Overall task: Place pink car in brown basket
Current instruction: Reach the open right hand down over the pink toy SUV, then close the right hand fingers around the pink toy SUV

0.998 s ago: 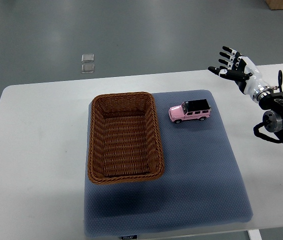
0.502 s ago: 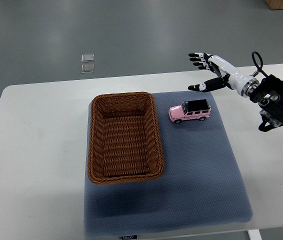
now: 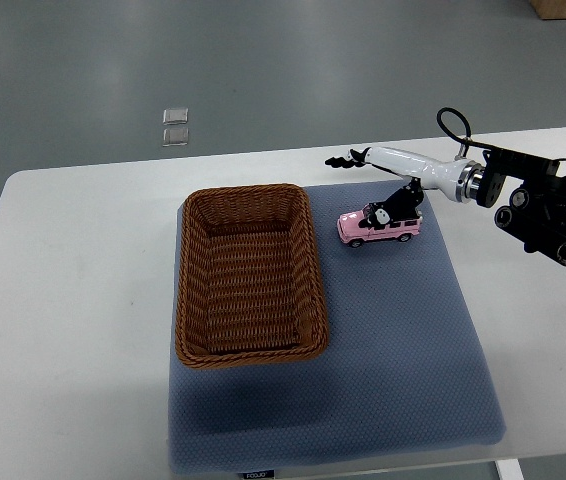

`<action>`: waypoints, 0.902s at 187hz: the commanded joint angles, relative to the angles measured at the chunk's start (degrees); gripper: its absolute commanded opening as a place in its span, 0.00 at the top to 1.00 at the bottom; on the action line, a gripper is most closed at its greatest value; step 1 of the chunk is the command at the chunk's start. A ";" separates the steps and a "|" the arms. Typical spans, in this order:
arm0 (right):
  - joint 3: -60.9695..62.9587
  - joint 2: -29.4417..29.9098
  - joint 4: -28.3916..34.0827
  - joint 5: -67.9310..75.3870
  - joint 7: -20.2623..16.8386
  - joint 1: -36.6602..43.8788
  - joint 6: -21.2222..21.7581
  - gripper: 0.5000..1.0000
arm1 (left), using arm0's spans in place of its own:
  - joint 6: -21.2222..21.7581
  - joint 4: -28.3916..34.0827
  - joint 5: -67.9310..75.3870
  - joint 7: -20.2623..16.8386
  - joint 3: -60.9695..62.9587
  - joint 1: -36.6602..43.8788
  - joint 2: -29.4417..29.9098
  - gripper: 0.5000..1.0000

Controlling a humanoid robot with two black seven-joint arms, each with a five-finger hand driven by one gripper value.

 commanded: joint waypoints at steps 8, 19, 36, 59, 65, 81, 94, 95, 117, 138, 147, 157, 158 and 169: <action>-2.28 0.42 -0.17 -4.21 -0.12 0.40 -1.22 0.17 | 0.00 0.00 -0.01 0.00 0.00 0.00 0.00 0.00; -3.16 0.69 -0.70 -5.09 -0.47 0.49 -1.92 0.17 | 0.00 -0.09 0.08 0.00 0.00 0.00 0.00 0.00; -4.74 0.78 -2.02 -5.61 -1.43 0.57 -3.50 0.17 | 0.00 -0.09 -0.01 0.00 0.00 0.00 0.00 0.00; -7.11 0.86 -3.25 -5.61 -2.66 1.19 -4.65 0.18 | 0.00 -0.09 -0.01 0.00 0.00 0.00 0.00 0.00; -7.91 0.78 -3.52 -5.61 -2.66 1.37 -4.82 0.18 | 0.00 -0.09 -0.01 0.00 0.00 0.00 0.00 0.00; -10.02 0.86 -4.04 -5.61 -3.02 1.98 -5.70 0.19 | 0.00 -0.09 -0.01 0.00 0.00 0.00 0.00 0.00; -11.77 0.86 -4.66 -5.61 -3.81 2.42 -6.40 0.19 | 0.00 -0.09 -0.01 0.00 0.08 0.00 0.00 0.00; -11.77 0.86 -4.66 -5.61 -3.81 2.42 -6.40 0.19 | 0.00 -0.09 -0.01 0.00 0.08 0.00 0.00 0.00; -12.83 0.86 -4.75 -5.61 -4.69 2.51 -7.46 0.22 | 0.00 -0.09 -0.01 0.00 0.08 0.00 0.00 0.00; -12.92 0.95 -4.83 -6.05 -4.86 2.51 -7.55 0.35 | 0.00 -0.09 -0.01 0.00 0.08 0.00 0.00 0.00; -12.92 0.95 -4.83 -6.32 -5.39 2.51 -7.55 0.42 | 0.00 -0.09 -0.01 0.00 0.08 0.00 0.00 0.00; -12.92 0.95 -4.92 -6.40 -6.00 2.51 -7.55 0.50 | 0.00 -0.09 -0.01 0.00 0.08 0.00 0.00 0.00; -12.92 0.95 -4.92 -6.40 -6.00 2.51 -7.55 0.50 | 0.00 -0.09 -0.01 0.00 0.08 0.00 0.00 0.00; -12.92 0.95 -5.36 -7.11 -6.27 2.42 -7.72 0.66 | 0.00 -0.09 -0.01 0.00 0.08 0.00 0.00 0.00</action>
